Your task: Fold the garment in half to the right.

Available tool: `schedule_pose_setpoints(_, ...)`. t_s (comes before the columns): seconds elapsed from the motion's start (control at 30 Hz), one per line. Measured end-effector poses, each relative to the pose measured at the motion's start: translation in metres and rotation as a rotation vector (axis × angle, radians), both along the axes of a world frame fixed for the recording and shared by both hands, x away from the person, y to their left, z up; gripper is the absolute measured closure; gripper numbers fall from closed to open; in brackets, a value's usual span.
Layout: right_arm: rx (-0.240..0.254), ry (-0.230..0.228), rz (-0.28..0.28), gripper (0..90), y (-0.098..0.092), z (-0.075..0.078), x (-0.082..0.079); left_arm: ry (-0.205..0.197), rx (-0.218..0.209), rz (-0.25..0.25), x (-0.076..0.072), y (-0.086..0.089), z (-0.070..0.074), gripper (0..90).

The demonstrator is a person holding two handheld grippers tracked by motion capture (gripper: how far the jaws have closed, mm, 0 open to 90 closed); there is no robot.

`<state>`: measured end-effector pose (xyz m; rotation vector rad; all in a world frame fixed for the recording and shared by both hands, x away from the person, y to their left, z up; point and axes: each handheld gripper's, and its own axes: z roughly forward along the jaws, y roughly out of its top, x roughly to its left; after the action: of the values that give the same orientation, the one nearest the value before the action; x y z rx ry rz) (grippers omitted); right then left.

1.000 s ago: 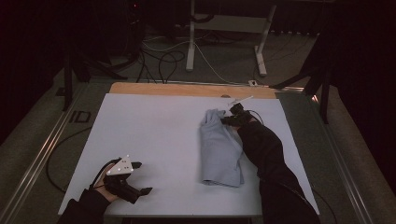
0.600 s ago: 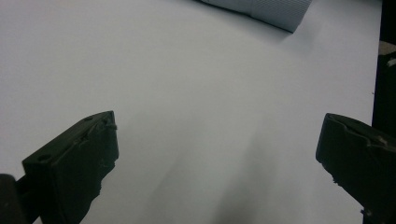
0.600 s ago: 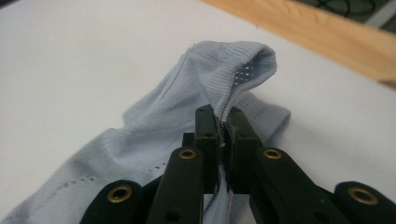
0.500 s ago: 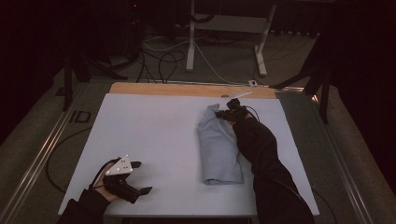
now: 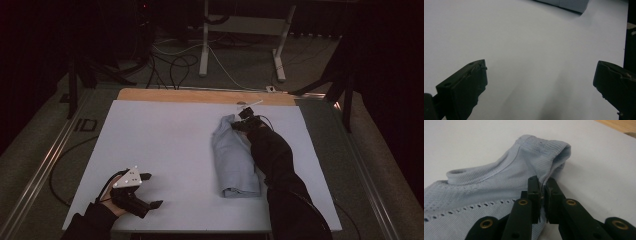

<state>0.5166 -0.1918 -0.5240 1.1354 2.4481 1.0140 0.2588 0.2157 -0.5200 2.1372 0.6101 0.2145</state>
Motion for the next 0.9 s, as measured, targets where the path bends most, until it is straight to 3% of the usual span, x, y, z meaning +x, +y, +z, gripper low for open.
schedule_pose_setpoints(0.17, -0.033, -0.005, -0.018, 74.9, 0.002, 0.002, 0.0, -0.007, -0.001, 0.002, -0.001, 0.0, 0.0, 0.5)
schedule_pose_setpoints(0.23, -0.022, -0.001, -0.017, 64.6, 0.002, 0.006, 0.0, -0.008, 0.003, 0.001, 0.0, 0.0, 0.0, 0.5)
schedule_pose_setpoints(0.27, -0.022, -0.001, -0.017, 64.6, 0.002, 0.006, 0.0, -0.008, 0.003, 0.001, 0.0, 0.0, 0.0, 0.6)
schedule_pose_setpoints(0.3, -0.012, -0.003, -0.013, 60.0, 0.001, 0.007, -0.001, -0.009, 0.002, 0.003, 0.0, 0.0, 0.0, 0.6)
schedule_pose_setpoints(0.33, 0.002, -0.002, -0.005, 45.4, 0.001, 0.011, -0.002, -0.01, 0.005, 0.002, 0.0, 0.0, 0.0, 0.5)
schedule_pose_setpoints(0.5, 0.063, 0.004, 0.018, 18.1, -0.002, 0.022, -0.005, -0.01, 0.01, 0.0, -0.001, -0.001, 0.0, 0.5)
schedule_pose_setpoints(0.57, 0.084, -0.013, 0.01, 16.6, -0.002, 0.028, -0.009, -0.012, 0.005, 0.001, -0.001, 0.0, 0.001, 0.5)
schedule_pose_setpoints(0.7, 0.115, -0.008, 0.053, 13.7, -0.001, 0.037, -0.016, -0.016, 0.007, 0.0, -0.001, 0.0, 0.001, 0.5)
schedule_pose_setpoints(0.9, 0.105, -0.021, 0.108, 13.8, 0.006, 0.044, -0.032, -0.019, 0.001, -0.011, -0.002, -0.001, 0.002, 0.5)
